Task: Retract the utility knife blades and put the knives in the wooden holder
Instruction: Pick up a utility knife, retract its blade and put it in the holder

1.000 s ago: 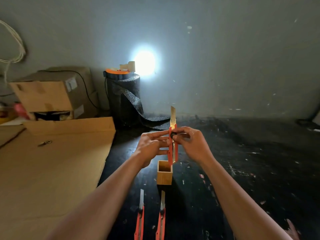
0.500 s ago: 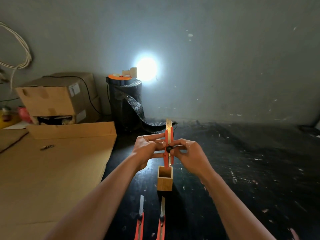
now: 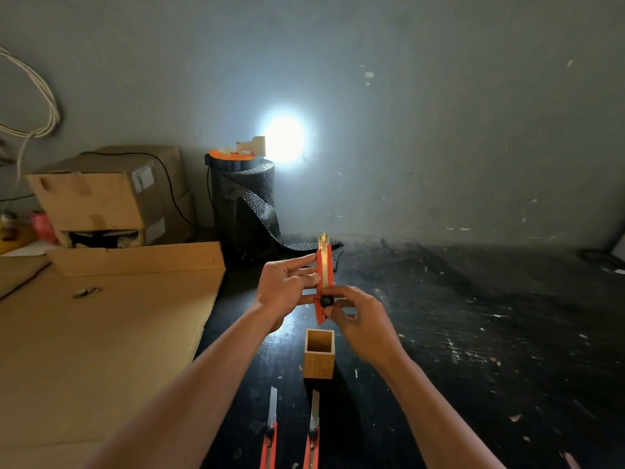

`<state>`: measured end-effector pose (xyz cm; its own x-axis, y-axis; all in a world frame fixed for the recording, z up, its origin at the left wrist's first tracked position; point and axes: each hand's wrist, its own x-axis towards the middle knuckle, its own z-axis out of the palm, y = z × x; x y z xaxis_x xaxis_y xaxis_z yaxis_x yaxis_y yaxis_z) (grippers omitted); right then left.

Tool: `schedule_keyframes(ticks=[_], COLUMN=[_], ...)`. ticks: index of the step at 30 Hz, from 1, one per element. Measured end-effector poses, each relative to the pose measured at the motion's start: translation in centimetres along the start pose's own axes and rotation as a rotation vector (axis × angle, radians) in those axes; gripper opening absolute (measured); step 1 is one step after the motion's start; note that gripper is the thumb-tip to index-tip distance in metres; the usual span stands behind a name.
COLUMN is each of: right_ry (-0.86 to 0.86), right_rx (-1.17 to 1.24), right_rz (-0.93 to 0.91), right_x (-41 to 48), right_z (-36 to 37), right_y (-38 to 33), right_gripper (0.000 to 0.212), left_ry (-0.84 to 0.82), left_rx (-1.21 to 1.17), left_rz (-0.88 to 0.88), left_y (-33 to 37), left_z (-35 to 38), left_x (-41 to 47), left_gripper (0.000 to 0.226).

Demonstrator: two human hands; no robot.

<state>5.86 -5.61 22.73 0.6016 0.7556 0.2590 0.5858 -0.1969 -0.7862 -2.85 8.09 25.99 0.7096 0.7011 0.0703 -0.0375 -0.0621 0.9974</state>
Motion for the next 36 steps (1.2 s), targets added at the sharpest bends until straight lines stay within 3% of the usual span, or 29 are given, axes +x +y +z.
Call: schedule_keyframes(ticks=[4,26,31,36], right_ry=[0.071,0.023,0.079,0.030], right_rx=[0.038,0.025,0.057,0.014], right_rz=[0.012,-0.036,-0.012,-0.052], right_x=[0.1,0.0,0.1,-0.2], right_z=[0.1,-1.2,-0.8,-0.8], right_y=[-0.6,-1.0,-0.8,-0.7], right_gripper=[0.024,0.025,0.020,0.028], left_ry=[-0.016,-0.018,-0.020,-0.008], left_rx=[0.022,0.053,0.060,0.047], left_rz=[0.024,0.115,0.132,0.115], left_y=[0.6,1.2,1.1,0.7], left_z=[0.2,0.2,0.4,0.1], left_x=[-0.3,-0.4,-0.5,-0.5], left_gripper=[0.045,0.046,0.045,0.046])
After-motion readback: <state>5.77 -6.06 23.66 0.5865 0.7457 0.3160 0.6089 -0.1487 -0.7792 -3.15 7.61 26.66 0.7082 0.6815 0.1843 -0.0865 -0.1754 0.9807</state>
